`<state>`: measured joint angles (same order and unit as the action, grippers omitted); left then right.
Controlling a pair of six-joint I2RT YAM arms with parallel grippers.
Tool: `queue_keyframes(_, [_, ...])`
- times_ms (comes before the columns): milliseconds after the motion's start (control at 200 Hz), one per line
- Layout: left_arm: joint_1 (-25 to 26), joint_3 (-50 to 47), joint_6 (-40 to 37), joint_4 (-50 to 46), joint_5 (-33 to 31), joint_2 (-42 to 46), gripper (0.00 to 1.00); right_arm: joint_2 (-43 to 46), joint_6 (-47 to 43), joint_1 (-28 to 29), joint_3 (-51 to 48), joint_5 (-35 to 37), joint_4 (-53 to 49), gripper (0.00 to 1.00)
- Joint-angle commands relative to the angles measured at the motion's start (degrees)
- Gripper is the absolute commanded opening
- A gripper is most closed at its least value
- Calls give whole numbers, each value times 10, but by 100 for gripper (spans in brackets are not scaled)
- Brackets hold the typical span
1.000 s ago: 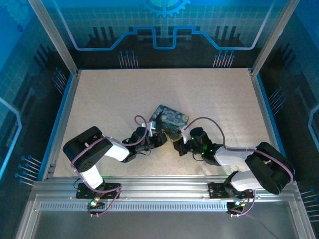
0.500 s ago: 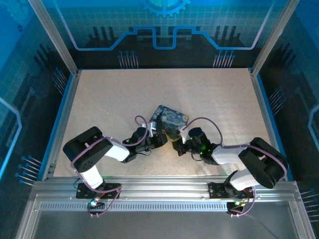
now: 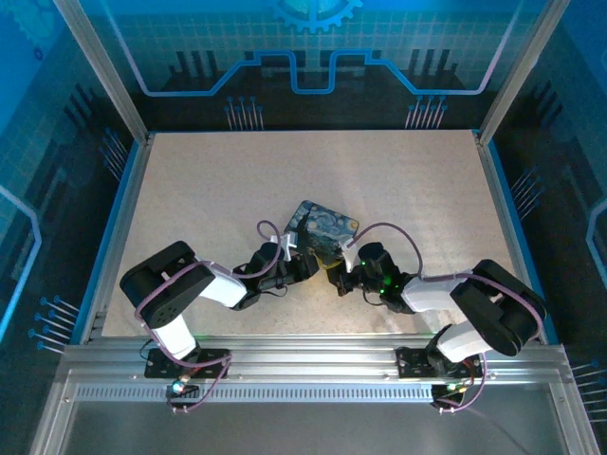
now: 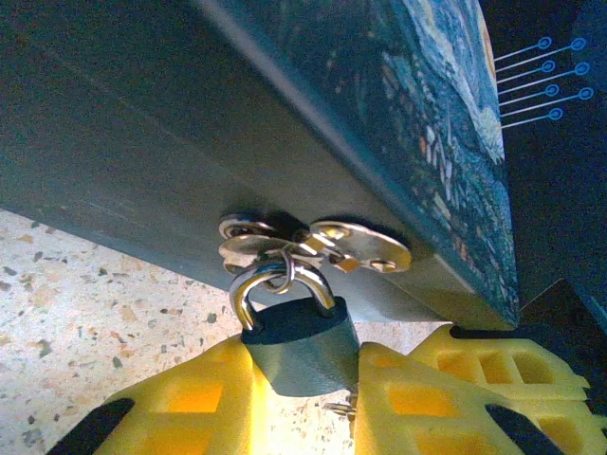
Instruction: Unlock the padlock with the key
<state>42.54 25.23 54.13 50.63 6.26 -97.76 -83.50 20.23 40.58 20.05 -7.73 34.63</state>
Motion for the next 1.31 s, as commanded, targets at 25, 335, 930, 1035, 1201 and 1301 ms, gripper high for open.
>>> queue_keyframes(25, [5,11,8,11,8,18,25,-8,-12,6,9,-1,30,0])
queue_keyframes(335, [6,12,11,8,8,23,25,-15,-13,6,4,1,48,0])
queue_keyframes(930, [18,24,21,-2,10,26,25,-31,-13,5,-19,45,178,0])
queue_keyframes(1035, [21,28,23,-3,11,27,25,-38,-21,5,-23,50,209,0])
queue_keyframes(1201, [26,32,22,-11,9,30,25,-48,-32,3,-17,54,244,0])
queue_keyframes(1301, [29,33,23,-11,7,30,25,-59,-31,-1,-5,47,253,1])
